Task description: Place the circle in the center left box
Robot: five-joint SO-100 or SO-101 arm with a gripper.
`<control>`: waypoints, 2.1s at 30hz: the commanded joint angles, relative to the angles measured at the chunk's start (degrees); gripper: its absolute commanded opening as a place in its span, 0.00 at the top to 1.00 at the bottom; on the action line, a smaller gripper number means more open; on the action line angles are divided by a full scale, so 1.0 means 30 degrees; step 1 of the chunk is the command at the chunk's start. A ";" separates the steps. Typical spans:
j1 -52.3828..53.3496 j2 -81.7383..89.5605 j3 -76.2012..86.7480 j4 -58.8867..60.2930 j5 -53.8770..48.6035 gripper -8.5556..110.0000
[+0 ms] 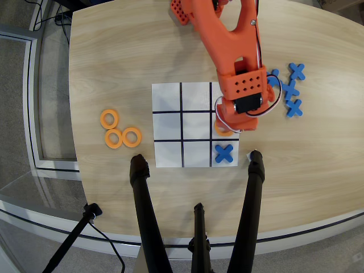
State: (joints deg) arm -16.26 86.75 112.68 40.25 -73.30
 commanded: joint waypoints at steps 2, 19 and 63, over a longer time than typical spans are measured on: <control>0.0703 0.3369 -0.0967 0.1670 -0.0117 0.81; 0.4336 2.2910 1.2803 0.5127 -0.1729 0.81; 3.6182 3.5889 2.3613 1.1396 -0.3076 0.93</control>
State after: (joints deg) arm 87.19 193.27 180.35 74.53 -82.27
